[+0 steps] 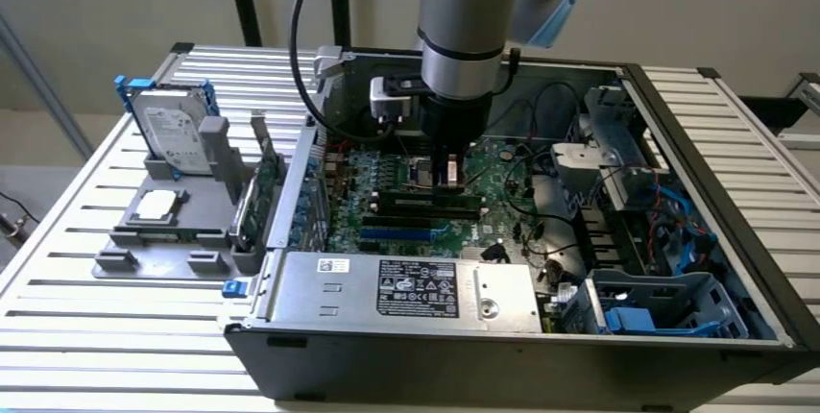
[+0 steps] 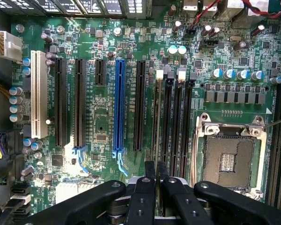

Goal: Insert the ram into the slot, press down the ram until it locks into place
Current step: 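Insert the ram into the slot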

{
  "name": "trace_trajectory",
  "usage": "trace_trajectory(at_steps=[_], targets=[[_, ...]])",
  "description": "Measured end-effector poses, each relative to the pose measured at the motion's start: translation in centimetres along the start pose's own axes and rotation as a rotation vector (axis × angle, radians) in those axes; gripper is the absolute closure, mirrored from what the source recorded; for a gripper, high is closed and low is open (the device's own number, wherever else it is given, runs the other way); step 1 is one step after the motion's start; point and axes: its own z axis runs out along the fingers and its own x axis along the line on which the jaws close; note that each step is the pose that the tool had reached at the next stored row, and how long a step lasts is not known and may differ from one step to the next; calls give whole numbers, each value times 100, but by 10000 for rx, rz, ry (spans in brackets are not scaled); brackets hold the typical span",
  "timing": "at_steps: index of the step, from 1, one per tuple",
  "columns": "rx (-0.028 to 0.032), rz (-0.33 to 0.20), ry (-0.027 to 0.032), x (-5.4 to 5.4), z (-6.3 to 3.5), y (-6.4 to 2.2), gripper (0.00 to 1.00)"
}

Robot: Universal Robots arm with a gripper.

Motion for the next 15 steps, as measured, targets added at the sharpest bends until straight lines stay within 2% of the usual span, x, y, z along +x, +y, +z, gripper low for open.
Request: trace_trajectory(at_steps=[9,15], targets=[[42,3,44,-1,12,1,87],[41,64,51,-10,12,3,87]])
